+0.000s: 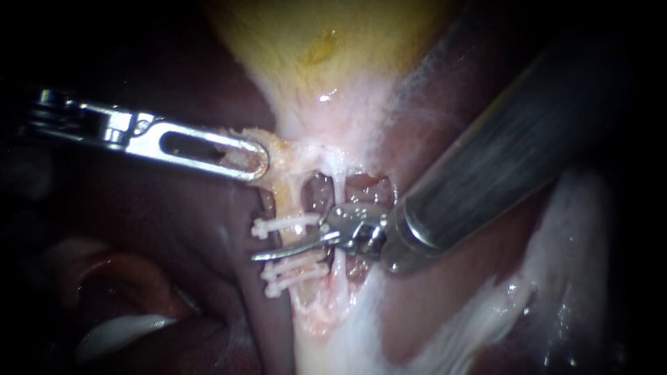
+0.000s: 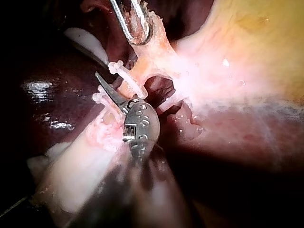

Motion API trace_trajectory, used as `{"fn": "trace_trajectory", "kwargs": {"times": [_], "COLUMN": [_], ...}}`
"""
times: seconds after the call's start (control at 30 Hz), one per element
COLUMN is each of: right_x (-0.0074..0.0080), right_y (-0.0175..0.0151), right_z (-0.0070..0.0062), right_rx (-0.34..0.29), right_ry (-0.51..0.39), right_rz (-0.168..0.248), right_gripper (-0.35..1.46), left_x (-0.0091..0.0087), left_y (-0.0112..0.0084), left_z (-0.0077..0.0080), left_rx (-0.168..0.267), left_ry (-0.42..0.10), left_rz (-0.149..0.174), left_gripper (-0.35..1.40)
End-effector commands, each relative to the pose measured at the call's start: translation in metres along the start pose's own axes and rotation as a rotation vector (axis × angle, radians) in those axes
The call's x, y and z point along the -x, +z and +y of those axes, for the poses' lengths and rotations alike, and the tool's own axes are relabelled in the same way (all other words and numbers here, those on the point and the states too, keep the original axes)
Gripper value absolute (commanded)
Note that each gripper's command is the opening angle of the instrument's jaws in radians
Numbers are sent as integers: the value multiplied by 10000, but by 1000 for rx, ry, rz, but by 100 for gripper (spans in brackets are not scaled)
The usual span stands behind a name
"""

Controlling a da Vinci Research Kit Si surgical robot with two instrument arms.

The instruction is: Go to the cutting position left tube

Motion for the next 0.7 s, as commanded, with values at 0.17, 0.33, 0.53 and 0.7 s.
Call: {"fn": "trace_trajectory", "kwargs": {"times": [0.17,0.33,0.53,0.7], "right_x": [-5,-16,-23,-25], "right_y": [10,8,12,15], "right_z": [-4,-1,4,6], "right_rx": [-21,-27,-29,-32], "right_ry": [0,2,4,4], "right_rz": [21,81,110,122], "right_gripper": [143,143,143,143], "left_x": [0,0,1,1], "left_y": [1,1,3,3], "left_z": [0,-1,-1,-1], "left_rx": [1,2,0,0], "left_ry": [0,-1,-1,-1], "left_rz": [-1,-1,1,0], "left_gripper": [-35,-35,-35,-35]}}
